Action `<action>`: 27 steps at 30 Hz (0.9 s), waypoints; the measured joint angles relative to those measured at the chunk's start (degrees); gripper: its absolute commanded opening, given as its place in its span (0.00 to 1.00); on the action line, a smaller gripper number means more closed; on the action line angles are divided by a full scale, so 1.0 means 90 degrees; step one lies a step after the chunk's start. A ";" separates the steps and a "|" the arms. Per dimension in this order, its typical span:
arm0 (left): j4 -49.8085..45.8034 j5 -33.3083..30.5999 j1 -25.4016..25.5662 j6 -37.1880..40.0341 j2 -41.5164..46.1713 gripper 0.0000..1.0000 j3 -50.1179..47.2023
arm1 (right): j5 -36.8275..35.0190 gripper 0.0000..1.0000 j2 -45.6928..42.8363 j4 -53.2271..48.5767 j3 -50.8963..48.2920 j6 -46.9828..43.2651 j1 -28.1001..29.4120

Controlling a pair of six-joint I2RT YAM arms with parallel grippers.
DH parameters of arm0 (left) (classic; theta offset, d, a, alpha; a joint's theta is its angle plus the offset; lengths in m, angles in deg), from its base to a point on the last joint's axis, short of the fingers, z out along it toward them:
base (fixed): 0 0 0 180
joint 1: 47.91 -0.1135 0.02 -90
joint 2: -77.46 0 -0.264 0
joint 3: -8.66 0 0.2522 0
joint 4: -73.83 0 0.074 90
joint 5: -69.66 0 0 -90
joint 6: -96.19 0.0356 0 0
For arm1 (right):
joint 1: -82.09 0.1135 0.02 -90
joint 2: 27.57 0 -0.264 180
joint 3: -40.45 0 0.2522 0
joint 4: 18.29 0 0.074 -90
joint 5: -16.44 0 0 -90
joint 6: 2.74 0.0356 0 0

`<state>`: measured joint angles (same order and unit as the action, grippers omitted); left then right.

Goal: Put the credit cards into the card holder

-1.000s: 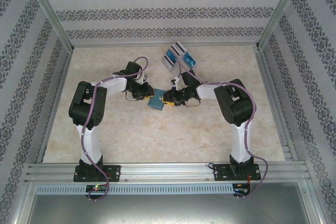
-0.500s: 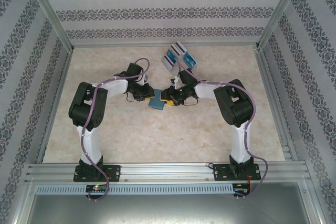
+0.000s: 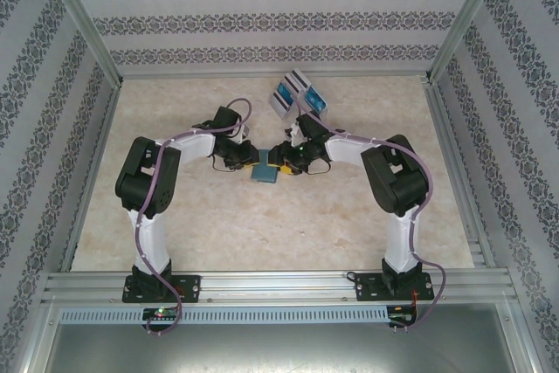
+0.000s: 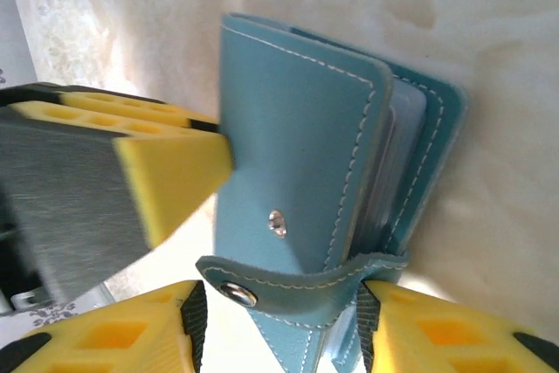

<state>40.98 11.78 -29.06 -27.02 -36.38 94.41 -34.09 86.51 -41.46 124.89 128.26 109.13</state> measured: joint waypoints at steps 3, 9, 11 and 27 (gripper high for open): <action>0.0032 0.0073 0.0107 -0.0022 0.0010 0.19 -0.0112 | -0.0068 0.50 -0.0515 -0.0143 -0.0182 -0.0194 -0.0155; 0.0580 0.0146 0.0141 -0.0420 0.0311 0.15 -0.0733 | -0.0272 0.46 -0.0952 -0.0172 -0.0539 -0.0464 -0.0340; 0.0736 0.0138 0.0175 -0.0593 0.0408 0.14 -0.0896 | -0.0335 0.46 -0.0913 -0.0168 -0.0651 -0.0525 -0.0323; 0.1129 -0.0053 0.0573 -0.1324 0.0529 0.13 -0.1158 | 0.0576 0.47 -0.0304 0.1231 -0.1401 -0.0546 -0.0648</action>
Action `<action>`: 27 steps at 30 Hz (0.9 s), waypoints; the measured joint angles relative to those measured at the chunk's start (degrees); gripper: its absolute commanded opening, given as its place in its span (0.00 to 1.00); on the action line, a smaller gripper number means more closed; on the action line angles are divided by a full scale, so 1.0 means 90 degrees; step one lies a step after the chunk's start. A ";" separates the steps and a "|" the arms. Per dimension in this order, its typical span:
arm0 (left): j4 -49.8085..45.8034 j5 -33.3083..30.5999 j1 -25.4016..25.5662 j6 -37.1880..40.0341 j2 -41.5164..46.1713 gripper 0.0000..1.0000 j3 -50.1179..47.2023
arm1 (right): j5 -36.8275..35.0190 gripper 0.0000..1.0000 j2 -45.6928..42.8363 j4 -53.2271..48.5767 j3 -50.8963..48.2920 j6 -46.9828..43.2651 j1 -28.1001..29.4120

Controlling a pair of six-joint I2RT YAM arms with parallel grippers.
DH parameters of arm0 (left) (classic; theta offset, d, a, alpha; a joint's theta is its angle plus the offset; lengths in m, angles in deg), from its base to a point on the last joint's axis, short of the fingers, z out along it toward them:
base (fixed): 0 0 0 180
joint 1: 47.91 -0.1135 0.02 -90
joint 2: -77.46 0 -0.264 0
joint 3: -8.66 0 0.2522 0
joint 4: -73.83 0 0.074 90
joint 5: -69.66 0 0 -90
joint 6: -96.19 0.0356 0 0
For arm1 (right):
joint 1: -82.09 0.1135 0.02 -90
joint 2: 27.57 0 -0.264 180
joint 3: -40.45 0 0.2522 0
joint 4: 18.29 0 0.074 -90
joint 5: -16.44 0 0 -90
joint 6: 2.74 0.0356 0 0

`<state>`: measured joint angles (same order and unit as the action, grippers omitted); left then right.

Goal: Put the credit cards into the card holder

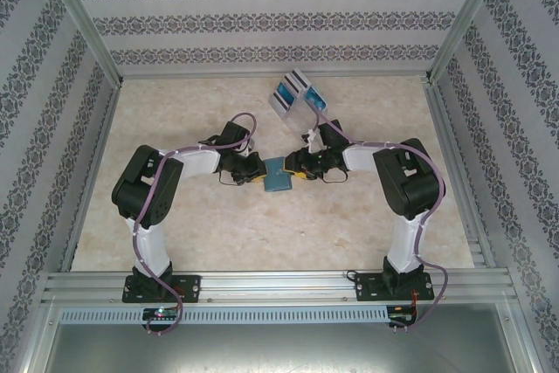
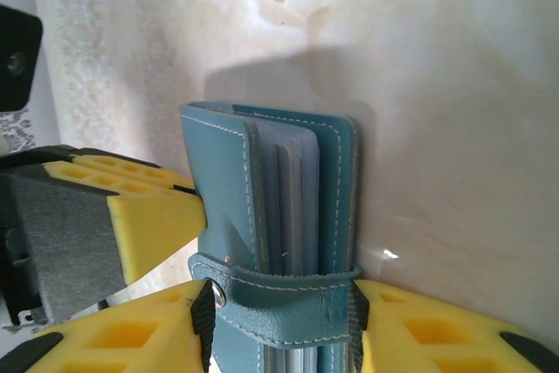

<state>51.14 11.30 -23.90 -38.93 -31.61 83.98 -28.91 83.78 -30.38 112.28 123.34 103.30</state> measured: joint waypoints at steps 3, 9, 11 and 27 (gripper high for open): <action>0.0000 0.0000 0.0000 -0.0015 0.0000 0.13 0.0000 | 0.0221 0.48 0.0066 0.0024 0.0027 -0.0044 -0.0039; -0.0002 0.0000 0.0000 -0.0022 0.0000 0.13 0.0007 | 0.0321 0.47 0.0146 -0.0177 0.0155 -0.0223 -0.0039; -0.0005 0.0000 0.0000 -0.0022 0.0000 0.13 0.0010 | 0.0316 0.46 0.0185 -0.0325 0.0248 -0.0262 -0.0036; -0.0262 -0.0104 0.0041 -0.0022 -0.0036 0.13 0.0187 | -0.0452 0.46 0.0372 -0.1749 0.1054 -0.0831 0.0287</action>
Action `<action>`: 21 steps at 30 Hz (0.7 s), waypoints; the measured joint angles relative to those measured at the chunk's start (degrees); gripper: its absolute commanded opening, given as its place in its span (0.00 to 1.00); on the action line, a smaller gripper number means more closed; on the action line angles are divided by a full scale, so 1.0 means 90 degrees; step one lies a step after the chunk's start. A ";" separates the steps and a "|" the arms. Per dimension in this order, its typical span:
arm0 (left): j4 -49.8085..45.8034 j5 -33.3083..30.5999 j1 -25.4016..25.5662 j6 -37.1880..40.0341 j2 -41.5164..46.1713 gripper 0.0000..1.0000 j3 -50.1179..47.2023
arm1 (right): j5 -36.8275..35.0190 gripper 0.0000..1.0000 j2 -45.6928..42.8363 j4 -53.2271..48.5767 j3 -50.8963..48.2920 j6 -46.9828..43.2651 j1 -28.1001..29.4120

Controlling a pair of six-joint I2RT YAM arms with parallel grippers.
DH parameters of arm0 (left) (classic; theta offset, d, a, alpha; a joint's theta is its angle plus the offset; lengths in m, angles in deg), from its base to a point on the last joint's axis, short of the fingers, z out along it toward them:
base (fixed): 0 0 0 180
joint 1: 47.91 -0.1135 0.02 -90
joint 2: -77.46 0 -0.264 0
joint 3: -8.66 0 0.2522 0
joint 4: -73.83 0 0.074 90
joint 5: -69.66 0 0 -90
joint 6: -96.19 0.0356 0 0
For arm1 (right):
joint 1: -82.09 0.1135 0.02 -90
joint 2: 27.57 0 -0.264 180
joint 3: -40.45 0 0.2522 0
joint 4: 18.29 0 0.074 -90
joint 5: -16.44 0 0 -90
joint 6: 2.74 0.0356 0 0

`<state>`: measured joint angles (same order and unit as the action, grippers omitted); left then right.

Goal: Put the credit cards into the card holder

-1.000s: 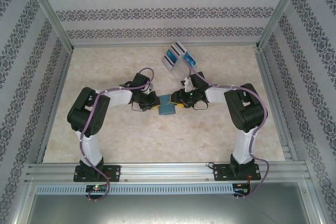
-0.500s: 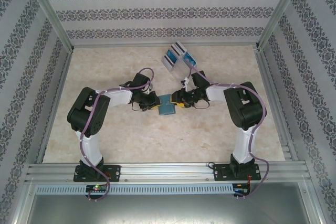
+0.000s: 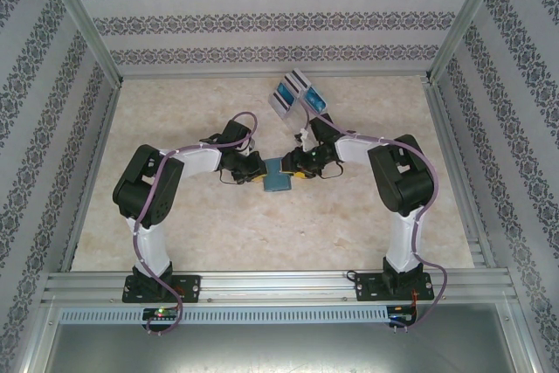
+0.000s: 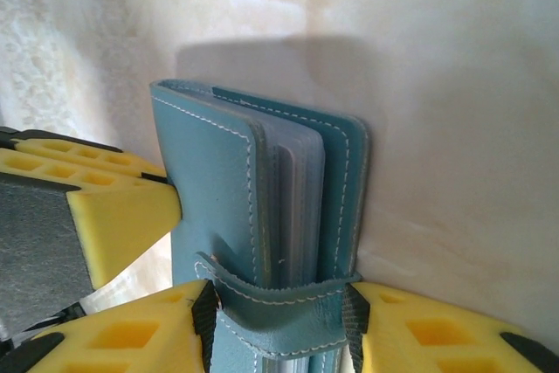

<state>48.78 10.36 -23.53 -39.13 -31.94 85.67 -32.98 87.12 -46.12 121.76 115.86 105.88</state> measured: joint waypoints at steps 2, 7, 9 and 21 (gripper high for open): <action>-0.0005 -0.0019 0.0000 0.0000 0.0000 0.13 0.0002 | -0.0117 0.46 0.0024 -0.0126 0.0090 -0.0061 0.0046; -0.0007 -0.0039 0.0000 0.0000 0.0000 0.12 0.0002 | -0.0367 0.46 0.0032 -0.0294 0.0194 -0.0163 0.0151; -0.0015 -0.0039 0.0000 0.0000 0.0000 0.12 0.0007 | -0.0481 0.47 0.0024 -0.0350 0.0228 -0.0204 0.0194; -0.1188 -0.0787 0.0267 0.0495 -0.0024 0.12 0.0724 | 0.0104 0.56 -0.0102 0.0425 -0.0180 -0.0075 0.0029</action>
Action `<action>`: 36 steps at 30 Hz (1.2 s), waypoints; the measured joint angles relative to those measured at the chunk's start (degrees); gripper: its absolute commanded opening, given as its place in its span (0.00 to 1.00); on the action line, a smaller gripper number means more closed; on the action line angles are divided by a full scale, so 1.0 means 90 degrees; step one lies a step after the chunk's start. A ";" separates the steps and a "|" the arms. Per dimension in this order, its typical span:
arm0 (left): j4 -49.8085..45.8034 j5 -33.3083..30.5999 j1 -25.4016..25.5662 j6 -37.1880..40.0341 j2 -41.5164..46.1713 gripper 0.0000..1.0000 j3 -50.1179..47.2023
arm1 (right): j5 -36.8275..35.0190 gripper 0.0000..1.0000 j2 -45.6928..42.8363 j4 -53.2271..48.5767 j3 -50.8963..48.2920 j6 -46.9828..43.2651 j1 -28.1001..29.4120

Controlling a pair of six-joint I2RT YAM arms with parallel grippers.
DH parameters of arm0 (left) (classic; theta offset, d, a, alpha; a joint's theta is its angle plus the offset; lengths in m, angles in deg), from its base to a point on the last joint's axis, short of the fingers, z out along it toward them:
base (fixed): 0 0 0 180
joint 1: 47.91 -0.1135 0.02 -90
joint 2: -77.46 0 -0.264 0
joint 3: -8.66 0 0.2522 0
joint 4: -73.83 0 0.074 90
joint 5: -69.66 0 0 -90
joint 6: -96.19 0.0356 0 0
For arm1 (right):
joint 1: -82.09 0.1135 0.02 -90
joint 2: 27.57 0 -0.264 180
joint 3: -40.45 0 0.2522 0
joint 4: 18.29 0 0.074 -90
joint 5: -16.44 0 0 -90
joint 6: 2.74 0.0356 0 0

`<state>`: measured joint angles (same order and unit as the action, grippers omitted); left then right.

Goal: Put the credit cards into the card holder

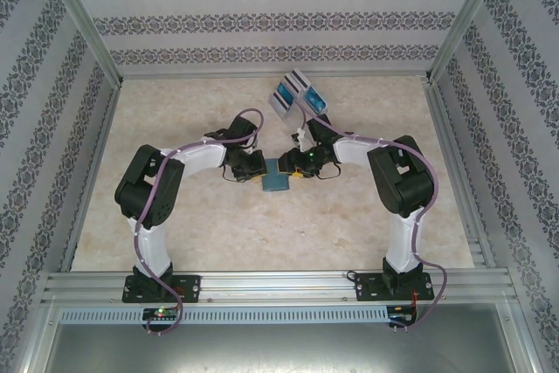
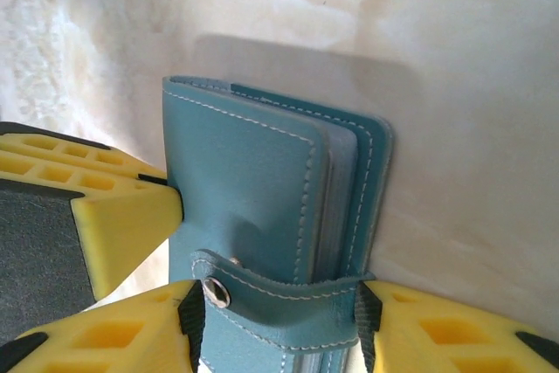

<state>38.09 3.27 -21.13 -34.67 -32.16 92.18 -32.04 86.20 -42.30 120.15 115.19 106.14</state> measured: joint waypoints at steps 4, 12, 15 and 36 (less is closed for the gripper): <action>-0.0389 -0.0238 0.0119 0.0209 -0.0066 0.12 0.0267 | 0.0515 0.58 -0.0049 0.0588 -0.0308 0.0301 -0.0197; -0.0865 -0.0408 0.0221 0.0447 -0.0151 0.12 0.0631 | 0.0848 0.53 -0.0034 0.0789 -0.0454 0.0170 -0.0367; -0.0937 -0.0449 0.0233 0.0478 -0.0228 0.12 0.0709 | 0.0850 0.53 -0.0024 0.0741 -0.0452 -0.0032 -0.0364; -0.1137 -0.0517 0.0265 0.0442 -0.0476 0.12 0.0918 | 0.0041 0.45 0.0197 -0.0627 0.0308 -0.0789 -0.0036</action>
<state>27.86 -1.38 -18.74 -30.69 -36.44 100.44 -31.67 87.97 -47.93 122.92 108.08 105.81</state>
